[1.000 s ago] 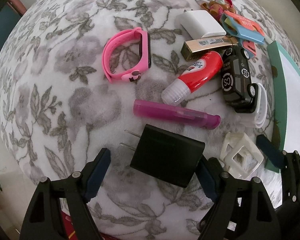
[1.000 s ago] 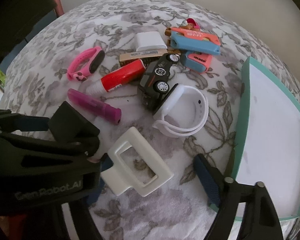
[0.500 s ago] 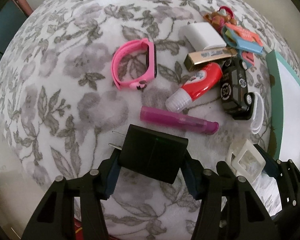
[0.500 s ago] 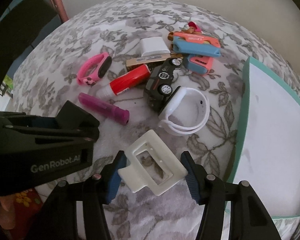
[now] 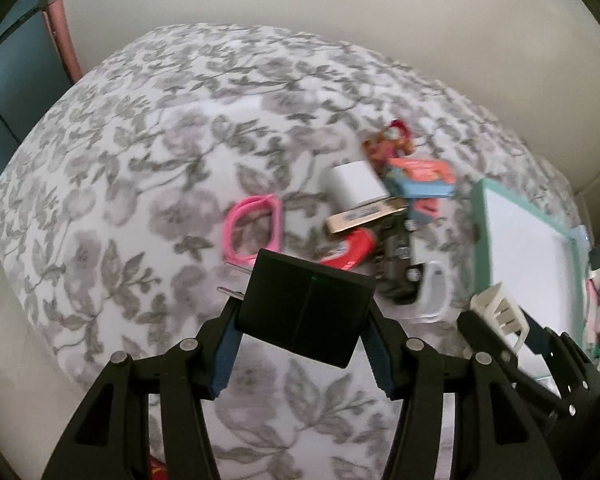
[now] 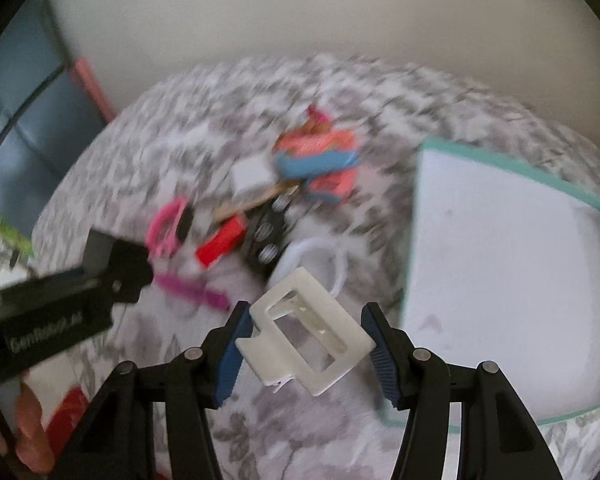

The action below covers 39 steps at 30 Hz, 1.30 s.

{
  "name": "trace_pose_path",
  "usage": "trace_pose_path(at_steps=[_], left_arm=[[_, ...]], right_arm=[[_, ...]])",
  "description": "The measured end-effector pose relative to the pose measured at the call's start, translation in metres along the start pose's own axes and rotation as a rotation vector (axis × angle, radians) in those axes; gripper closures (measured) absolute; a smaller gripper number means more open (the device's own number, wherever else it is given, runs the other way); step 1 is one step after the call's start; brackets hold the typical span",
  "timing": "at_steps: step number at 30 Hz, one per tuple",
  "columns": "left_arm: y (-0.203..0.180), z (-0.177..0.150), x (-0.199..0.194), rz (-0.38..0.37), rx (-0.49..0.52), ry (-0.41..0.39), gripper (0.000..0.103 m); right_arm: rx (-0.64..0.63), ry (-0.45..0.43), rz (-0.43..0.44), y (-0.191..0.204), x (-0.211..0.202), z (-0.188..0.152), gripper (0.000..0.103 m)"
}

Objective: Organize rigid objects
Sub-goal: 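Carry both items into the teal-rimmed tray and open both grippers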

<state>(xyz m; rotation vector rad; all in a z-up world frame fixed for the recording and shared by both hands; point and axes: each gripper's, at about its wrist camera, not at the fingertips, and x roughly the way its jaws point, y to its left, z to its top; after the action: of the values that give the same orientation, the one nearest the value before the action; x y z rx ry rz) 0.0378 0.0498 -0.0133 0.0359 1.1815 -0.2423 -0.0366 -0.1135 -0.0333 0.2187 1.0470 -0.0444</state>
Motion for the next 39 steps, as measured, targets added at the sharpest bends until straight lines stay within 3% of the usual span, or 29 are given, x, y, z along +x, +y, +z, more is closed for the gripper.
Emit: trace_pose_path(at_steps=[5, 12, 21, 29, 39], left_arm=[[-0.042, 0.006, 0.001, -0.011, 0.081, 0.018, 0.045], [-0.112, 0.016, 0.014, -0.03, 0.204, 0.02, 0.045], [-0.176, 0.026, 0.033, -0.069, 0.281, 0.018, 0.045], [-0.215, 0.025, 0.055, -0.074, 0.343, 0.017, 0.045], [-0.242, 0.014, 0.08, -0.104, 0.385, 0.04, 0.045]], right_arm=[[0.095, -0.082, -0.116, -0.028, -0.018, 0.008, 0.044], [0.171, -0.105, -0.297, -0.068, -0.025, 0.015, 0.043], [0.357, -0.085, -0.338, -0.126, -0.02, 0.01, 0.043], [0.575, -0.072, -0.474, -0.194, -0.026, -0.004, 0.044], [0.684, -0.085, -0.571, -0.237, -0.035, -0.025, 0.044]])
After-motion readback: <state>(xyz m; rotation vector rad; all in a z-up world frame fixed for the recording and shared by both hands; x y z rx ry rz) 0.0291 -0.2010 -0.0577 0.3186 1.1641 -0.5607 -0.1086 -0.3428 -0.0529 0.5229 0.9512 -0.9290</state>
